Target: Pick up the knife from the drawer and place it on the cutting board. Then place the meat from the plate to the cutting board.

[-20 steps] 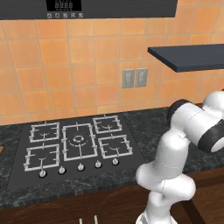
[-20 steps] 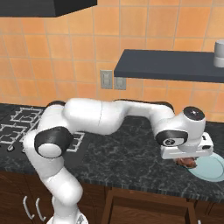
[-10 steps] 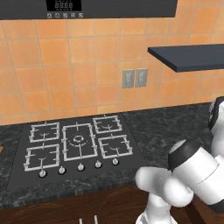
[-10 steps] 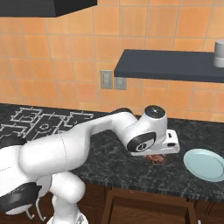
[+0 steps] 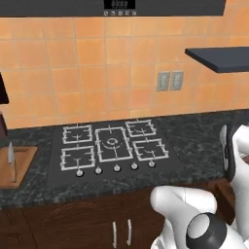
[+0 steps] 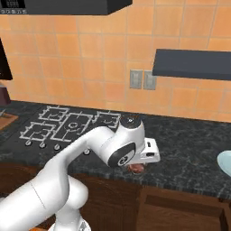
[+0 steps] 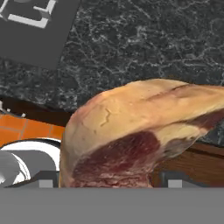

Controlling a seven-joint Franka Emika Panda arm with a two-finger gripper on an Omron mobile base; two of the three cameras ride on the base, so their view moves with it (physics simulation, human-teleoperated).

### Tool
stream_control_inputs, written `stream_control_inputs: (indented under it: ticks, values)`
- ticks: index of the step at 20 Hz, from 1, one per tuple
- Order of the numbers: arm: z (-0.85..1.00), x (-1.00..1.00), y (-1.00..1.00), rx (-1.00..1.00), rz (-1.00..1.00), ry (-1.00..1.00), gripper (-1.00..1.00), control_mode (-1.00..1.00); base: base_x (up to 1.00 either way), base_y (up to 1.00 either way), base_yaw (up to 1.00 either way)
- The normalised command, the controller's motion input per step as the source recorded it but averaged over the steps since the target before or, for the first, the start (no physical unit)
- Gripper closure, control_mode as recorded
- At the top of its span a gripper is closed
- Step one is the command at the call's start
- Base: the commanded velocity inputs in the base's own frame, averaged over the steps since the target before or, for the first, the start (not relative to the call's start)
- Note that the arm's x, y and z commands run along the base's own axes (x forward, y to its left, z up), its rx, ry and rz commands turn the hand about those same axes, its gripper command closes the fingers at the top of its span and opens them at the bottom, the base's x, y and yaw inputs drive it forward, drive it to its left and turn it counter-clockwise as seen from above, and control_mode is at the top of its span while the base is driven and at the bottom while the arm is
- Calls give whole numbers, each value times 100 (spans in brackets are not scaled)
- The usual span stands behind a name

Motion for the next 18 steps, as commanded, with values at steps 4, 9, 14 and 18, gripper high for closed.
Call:
stream_control_inputs:
  ticks: [4, 9, 14, 18]
  values:
    - [0, 0, 0, 0, 0, 0, 100, 100, -8, 100, 19]
    - [0, 0, 0, 0, 0, 0, 100, 100, 24, 100, 9]
    - [0, 0, 0, 0, 0, 0, 100, 100, 2, 100, 8]
    - [0, 0, 0, 0, 0, 0, 100, 100, 1, 100, 10]
